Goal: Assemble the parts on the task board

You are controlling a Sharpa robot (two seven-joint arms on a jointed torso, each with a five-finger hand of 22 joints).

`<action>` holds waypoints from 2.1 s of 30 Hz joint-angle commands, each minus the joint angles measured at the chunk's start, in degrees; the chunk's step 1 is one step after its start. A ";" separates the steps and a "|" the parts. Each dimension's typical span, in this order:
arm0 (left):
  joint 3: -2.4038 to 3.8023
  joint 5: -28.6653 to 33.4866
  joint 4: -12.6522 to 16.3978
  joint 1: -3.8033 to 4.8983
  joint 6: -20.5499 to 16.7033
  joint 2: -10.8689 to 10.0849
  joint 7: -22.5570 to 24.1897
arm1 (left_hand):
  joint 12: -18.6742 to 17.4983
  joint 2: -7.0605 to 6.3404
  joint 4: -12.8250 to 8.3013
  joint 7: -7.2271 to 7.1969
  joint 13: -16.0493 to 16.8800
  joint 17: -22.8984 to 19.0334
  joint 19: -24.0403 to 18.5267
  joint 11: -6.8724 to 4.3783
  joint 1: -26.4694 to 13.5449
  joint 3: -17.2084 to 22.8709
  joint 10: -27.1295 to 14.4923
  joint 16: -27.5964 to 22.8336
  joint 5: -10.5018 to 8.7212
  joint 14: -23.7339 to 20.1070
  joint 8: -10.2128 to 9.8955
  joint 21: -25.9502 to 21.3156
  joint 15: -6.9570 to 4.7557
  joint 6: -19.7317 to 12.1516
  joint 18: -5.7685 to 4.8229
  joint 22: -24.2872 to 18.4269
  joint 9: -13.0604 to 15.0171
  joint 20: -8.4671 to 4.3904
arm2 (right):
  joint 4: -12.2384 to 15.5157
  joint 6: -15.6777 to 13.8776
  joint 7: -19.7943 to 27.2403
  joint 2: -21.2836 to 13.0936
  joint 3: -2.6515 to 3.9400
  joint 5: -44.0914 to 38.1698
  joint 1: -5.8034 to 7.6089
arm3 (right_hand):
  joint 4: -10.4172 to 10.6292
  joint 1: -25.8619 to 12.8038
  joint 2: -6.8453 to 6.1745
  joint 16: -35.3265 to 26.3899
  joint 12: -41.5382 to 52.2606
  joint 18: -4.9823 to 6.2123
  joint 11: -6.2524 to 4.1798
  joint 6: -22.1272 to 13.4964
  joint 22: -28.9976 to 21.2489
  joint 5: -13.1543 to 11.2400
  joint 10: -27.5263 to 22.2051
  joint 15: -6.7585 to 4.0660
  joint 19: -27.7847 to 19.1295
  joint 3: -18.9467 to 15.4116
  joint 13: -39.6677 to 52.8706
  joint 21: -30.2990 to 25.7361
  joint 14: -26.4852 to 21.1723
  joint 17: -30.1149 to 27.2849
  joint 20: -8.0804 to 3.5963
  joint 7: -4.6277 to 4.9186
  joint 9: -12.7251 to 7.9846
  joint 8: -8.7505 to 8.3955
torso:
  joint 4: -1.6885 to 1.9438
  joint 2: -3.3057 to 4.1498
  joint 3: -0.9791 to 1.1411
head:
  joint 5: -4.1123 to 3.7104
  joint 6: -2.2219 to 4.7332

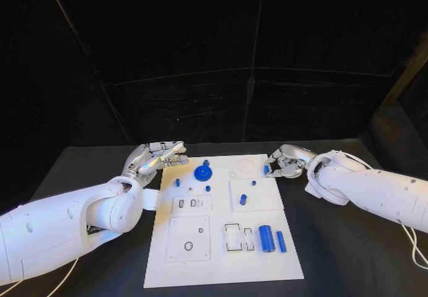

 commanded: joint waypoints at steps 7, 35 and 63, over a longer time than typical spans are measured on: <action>0.05 -0.12 0.12 0.06 0.38 -0.01 0.55 | -0.08 0.08 -0.33 0.46 0.00 0.09 0.50 0.05 -0.26 -0.03 0.27 -0.33 -0.01 0.42 -0.30 -0.39 -0.13 0.37 0.79 -0.09 -0.01 0.03 | -0.09 0.40 -0.29 0.11 0.02 -0.68 0.07 | -0.13 -0.03 0.33 0.22 0.18 -0.94 -0.02 0.37 0.83 -0.25 0.40 -0.30 0.36 0.26 0.13 0.26 4.24 6.20 -0.03 0.09 0.03 0.29 | 0.03 0.00 0.01 | -0.07 0.02; 0.05 -0.12 0.27 0.07 0.30 -0.26 0.49 | -0.12 0.10 -0.38 0.47 -0.01 0.09 0.52 0.06 -0.26 -0.02 0.22 -0.37 -0.01 0.43 -0.35 -0.43 -0.13 0.33 0.79 -0.10 -0.03 0.03 | -0.47 -0.04 -0.06 0.91 0.02 -0.71 0.05 | -0.11 -0.16 0.32 0.20 0.15 -0.96 -0.01 0.37 0.89 -0.25 0.41 -0.32 0.40 0.25 0.12 0.28 4.24 6.16 -0.05 0.12 0.00 0.24 | 0.02 0.00 0.06 | -0.03 0.01; 0.05 -0.12 0.49 0.07 0.04 -0.48 0.44 | -0.16 0.13 -0.43 0.49 -0.03 0.10 0.56 0.08 -0.27 0.01 0.18 -0.42 -0.08 0.45 -0.39 -0.48 -0.12 0.29 0.79 -0.11 -0.04 0.03 | 2.47 -7.26 -0.14 -0.91 0.04 -0.78 0.07 | -1.73 0.50 4.09 0.19 0.38 -1.06 -2.72 8.52 1.44 -3.23 1.17 -2.61 0.74 3.71 0.70 0.42 4.32 6.42 -2.14 -3.13 1.47 3.75 | -0.08 -0.13 0.10 | 0.08 -0.17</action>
